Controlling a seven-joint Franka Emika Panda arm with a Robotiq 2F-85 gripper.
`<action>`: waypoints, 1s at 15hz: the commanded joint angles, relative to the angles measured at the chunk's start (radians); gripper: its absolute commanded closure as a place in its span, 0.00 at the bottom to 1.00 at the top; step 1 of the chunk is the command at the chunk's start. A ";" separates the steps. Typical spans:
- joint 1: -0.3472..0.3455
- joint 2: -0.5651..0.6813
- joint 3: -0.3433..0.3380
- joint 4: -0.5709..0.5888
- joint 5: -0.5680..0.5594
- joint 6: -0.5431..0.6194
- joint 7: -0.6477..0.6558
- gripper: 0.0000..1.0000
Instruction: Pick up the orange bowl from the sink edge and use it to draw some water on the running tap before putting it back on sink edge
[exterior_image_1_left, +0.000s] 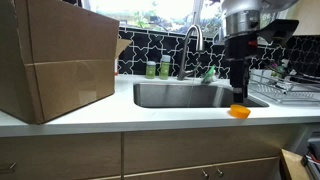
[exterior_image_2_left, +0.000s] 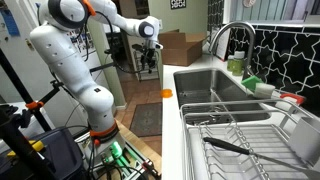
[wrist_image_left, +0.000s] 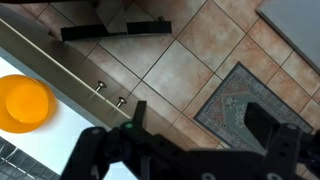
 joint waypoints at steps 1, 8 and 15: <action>-0.004 0.000 0.003 0.001 0.000 -0.002 -0.001 0.00; -0.111 -0.081 -0.101 -0.099 -0.034 0.135 -0.034 0.00; -0.179 -0.063 -0.158 -0.101 -0.029 0.212 -0.013 0.00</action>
